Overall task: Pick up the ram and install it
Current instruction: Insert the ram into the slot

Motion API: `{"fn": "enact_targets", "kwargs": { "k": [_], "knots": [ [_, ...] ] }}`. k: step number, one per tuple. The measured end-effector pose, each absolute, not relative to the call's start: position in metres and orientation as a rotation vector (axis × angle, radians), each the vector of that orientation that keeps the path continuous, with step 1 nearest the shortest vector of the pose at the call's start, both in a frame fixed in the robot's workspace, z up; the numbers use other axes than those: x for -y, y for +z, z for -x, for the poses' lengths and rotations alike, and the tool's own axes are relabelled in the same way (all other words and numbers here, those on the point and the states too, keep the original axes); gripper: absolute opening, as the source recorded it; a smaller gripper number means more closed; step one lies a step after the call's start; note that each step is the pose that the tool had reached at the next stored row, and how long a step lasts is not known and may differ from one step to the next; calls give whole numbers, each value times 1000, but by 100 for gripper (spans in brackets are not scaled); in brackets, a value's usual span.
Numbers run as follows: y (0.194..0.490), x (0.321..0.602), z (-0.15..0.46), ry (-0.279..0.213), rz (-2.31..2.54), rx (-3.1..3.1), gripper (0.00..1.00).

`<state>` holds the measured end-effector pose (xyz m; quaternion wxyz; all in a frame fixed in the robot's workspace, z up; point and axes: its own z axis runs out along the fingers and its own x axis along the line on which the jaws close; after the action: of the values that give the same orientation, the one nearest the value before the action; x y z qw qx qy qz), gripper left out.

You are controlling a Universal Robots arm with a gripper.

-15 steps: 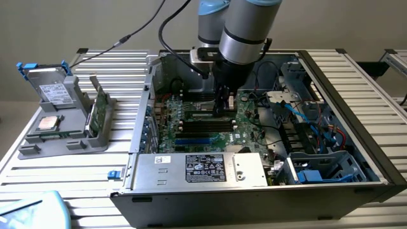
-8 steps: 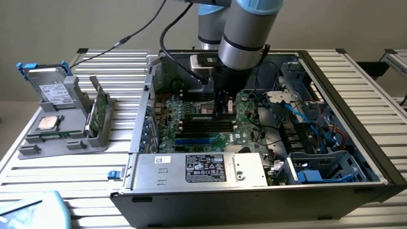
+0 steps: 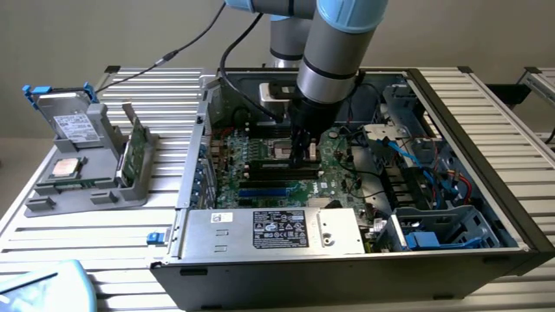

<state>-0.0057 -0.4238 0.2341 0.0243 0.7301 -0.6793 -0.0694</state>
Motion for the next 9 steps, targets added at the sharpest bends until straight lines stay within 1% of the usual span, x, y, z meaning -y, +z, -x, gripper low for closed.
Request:
{"fn": "enact_targets", "kwargs": {
  "k": [9],
  "knots": [
    [232,422,6,-212,-2257,2100,14]
  ]
}}
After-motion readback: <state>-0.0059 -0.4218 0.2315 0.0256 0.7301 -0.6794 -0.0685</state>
